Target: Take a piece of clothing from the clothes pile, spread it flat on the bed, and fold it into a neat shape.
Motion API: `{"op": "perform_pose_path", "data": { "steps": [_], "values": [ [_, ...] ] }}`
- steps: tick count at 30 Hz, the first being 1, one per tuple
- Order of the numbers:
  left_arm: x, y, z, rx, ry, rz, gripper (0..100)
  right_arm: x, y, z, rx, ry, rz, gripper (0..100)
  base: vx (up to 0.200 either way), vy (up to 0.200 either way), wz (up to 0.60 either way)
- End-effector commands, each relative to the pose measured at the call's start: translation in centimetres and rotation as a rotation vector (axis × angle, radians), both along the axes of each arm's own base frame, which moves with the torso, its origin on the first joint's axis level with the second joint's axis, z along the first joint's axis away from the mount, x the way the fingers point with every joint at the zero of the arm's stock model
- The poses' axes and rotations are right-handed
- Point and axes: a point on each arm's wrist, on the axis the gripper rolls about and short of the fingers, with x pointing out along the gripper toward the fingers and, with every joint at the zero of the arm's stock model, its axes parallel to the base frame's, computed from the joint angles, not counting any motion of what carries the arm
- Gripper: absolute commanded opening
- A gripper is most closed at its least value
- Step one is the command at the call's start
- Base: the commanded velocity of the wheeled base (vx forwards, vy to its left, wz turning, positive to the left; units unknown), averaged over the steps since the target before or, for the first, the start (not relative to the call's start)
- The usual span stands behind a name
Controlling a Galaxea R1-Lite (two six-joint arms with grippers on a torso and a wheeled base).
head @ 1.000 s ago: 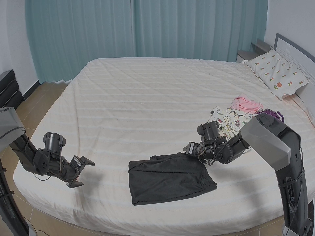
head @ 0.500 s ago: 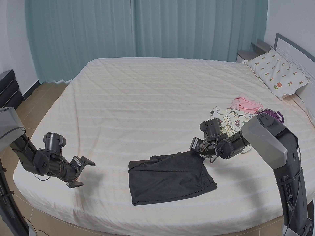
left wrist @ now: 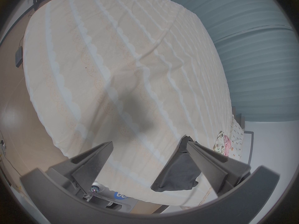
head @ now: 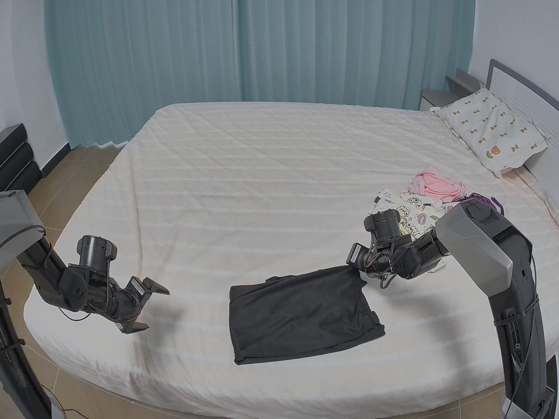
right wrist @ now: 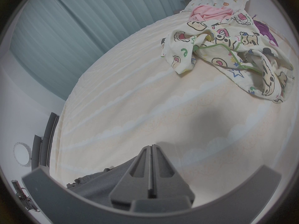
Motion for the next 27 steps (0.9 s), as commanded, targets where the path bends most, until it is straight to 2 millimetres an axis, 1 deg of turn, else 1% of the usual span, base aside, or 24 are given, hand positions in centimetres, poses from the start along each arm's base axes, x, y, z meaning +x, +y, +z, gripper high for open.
{"op": "perform_pose_path", "data": {
  "steps": [1,10,11,14,17,19,20,21,22,23,24,26,27],
  "values": [
    [0.0,0.0,0.0,0.001,0.002,0.001,100,0.1,0.0,0.0,0.0,-0.003,-0.002,0,0.0,0.0,0.0],
    [0.0,0.0,0.0,-0.001,0.001,0.0,100,0.3,-0.5,-0.1,0.001,0.001,-0.019,0,0.0,0.0,0.0],
    [0.0,0.0,0.0,-0.001,0.001,0.001,100,0.3,-0.5,-0.3,0.0,0.004,-0.019,100,0.0,0.0,0.0],
    [0.0,0.0,0.0,-0.001,0.003,0.001,100,0.2,-0.6,-0.6,-0.008,0.009,-0.026,100,0.0,0.0,0.0],
    [0.0,0.0,0.0,-0.001,0.002,0.0,100,0.1,-0.7,-0.1,-0.008,0.002,-0.03,100,0.0,0.0,0.0],
    [0.0,0.0,0.0,-0.001,0.001,0.001,100,0.2,-1.4,1.2,0.001,-0.014,-0.044,100,0.0,0.0,0.0],
    [0.0,0.0,0.0,-0.001,0.001,0.0,100,-0.3,-1.8,2.1,0.008,-0.015,-0.042,100,0.0,0.0,0.0],
    [0.0,0.0,0.0,-0.001,0.001,0.0,100,-0.4,-1.8,2.2,0.009,-0.015,-0.041,100,0.0,0.0,0.0],
    [0.0,0.0,0.0,-0.001,0.001,0.001,100,-1.4,-2.4,2.9,0.009,-0.004,-0.029,100,0.0,0.0,0.0],
    [0.0,0.0,0.0,-0.001,0.001,0.001,100,-2.3,-2.6,3.2,0.013,0.015,-0.007,100,0.0,0.0,0.0],
    [0.0,0.0,0.0,-0.001,0.002,0.0,100,-2.7,-2.7,3.2,0.015,0.021,0.008,100,0.0,0.0,0.0],
    [0.0,0.0,0.0,-0.002,-0.001,-0.001,100,-4.7,-3.4,3.8,0.035,0.014,0.107,100,0.0,0.0,0.0],
    [0.0,0.0,0.0,-0.002,0.001,-0.001,100,-5.5,-3.7,3.6,0.038,0.011,0.15,100,0.0,0.0,0.0]
  ]
}}
